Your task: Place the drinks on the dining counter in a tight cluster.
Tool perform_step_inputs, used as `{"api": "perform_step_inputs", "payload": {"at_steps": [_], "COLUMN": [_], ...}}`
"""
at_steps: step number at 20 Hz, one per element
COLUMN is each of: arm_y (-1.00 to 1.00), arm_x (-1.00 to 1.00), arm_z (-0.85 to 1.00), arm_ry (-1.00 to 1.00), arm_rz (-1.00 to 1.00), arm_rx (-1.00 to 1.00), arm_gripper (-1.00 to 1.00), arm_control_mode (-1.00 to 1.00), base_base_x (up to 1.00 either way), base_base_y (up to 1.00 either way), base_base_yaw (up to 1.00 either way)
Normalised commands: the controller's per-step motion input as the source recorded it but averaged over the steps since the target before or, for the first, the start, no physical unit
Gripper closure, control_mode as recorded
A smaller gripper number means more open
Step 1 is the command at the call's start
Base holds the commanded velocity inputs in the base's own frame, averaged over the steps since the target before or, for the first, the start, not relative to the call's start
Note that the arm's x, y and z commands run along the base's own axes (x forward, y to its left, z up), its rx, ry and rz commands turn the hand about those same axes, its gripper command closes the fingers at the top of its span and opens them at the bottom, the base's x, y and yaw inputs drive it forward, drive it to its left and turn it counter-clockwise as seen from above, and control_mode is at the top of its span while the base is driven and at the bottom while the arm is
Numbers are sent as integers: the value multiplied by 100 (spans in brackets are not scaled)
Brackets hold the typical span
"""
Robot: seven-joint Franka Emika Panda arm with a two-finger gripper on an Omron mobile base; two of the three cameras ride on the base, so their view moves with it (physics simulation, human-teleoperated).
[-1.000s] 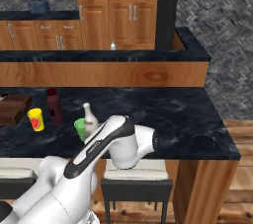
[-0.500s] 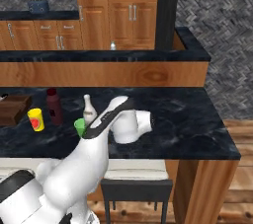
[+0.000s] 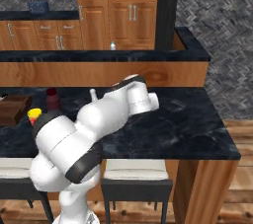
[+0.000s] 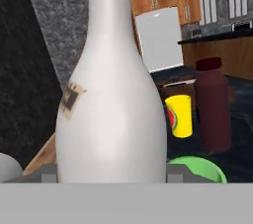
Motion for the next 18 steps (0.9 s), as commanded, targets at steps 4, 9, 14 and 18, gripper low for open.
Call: {"api": "perform_step_inputs", "payload": {"at_steps": [4,9,14,18], "arm_y": [5,13,28,26], "arm_x": [56,33,18,20], "arm_z": [-11,-12,-18,-13], "arm_ry": [-3,-5,-12,-11], "arm_rz": [9,8,5,2], "arm_rx": [0,0,0,0], "arm_gripper": [100,100,100,100], "arm_control_mode": [-100,-100,-100,-100], "base_base_x": [0,0,0,0], "base_base_y": [0,0,0,0], "base_base_yaw": [0,0,0,0]}}
